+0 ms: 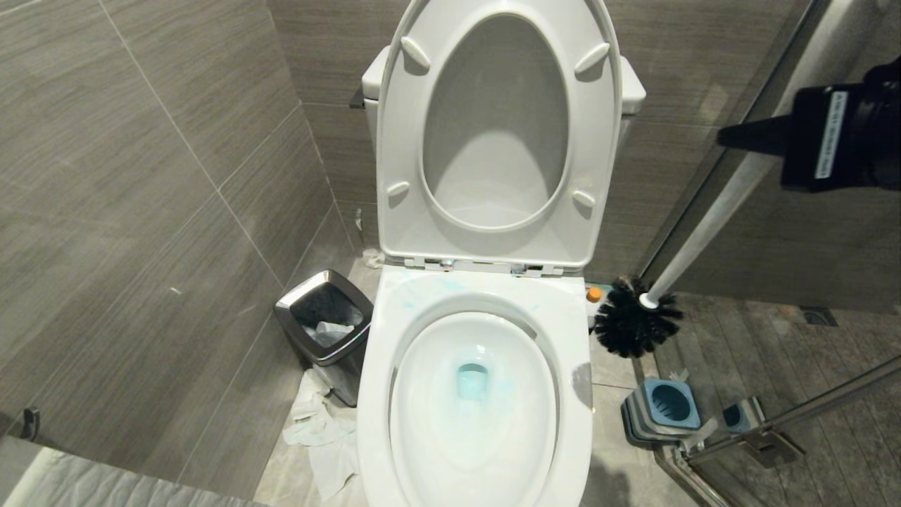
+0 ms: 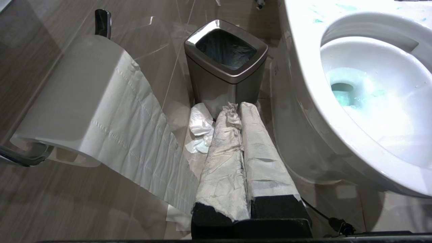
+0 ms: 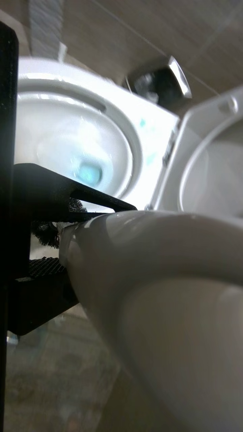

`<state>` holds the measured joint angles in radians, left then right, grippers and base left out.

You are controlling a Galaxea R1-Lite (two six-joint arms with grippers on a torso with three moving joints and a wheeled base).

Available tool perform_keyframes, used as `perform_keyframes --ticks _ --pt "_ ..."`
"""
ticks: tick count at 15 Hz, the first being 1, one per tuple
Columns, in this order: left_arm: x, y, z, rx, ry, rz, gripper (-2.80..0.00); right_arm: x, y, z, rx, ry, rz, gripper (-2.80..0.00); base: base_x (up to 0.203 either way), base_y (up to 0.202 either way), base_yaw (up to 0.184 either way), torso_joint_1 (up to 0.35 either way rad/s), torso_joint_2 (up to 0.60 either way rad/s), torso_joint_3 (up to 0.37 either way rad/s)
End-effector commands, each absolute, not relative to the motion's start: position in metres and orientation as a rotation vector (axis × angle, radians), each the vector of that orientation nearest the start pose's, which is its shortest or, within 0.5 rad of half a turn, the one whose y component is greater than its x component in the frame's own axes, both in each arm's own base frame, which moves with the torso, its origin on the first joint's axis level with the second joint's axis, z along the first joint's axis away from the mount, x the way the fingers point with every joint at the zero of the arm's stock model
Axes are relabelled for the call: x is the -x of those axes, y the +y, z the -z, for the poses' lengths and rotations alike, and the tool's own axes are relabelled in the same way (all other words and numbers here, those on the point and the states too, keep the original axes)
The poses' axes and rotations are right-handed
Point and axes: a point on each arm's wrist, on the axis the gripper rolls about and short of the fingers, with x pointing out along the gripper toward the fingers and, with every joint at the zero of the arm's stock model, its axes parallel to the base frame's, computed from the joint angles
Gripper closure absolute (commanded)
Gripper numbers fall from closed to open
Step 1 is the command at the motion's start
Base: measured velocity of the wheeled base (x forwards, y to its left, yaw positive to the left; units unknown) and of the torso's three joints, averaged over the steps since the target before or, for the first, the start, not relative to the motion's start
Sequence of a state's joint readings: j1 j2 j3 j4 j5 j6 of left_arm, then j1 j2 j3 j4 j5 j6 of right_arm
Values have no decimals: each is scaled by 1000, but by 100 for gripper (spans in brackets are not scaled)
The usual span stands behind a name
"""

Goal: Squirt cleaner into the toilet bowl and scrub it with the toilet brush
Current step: Scrub the toilet bowl

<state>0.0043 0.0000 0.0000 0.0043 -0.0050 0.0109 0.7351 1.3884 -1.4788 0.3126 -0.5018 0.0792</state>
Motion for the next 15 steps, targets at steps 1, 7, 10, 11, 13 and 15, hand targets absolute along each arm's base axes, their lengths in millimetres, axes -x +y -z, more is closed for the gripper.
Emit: perform_keyframes --ticks 1,7,10,11,13,15 --pt "23 0 -75 -11 8 0 0 -171 173 -349 93 241 -280 0 0 0 0 0 0 0" --pt "23 0 -75 -11 8 0 0 -193 222 -319 152 319 -284 0 0 0 0 0 0 0" --pt "23 0 -75 -11 8 0 0 -215 248 -291 161 359 -294 0 0 0 0 0 0 0" --pt "23 0 -75 -11 8 0 0 -222 258 -283 151 363 -318 0 0 0 0 0 0 0" --pt "23 0 -75 -11 8 0 0 -239 275 -263 141 383 -368 0 0 0 0 0 0 0" --pt "23 0 -75 -11 8 0 0 -260 287 -239 139 397 -364 0 0 0 0 0 0 0"
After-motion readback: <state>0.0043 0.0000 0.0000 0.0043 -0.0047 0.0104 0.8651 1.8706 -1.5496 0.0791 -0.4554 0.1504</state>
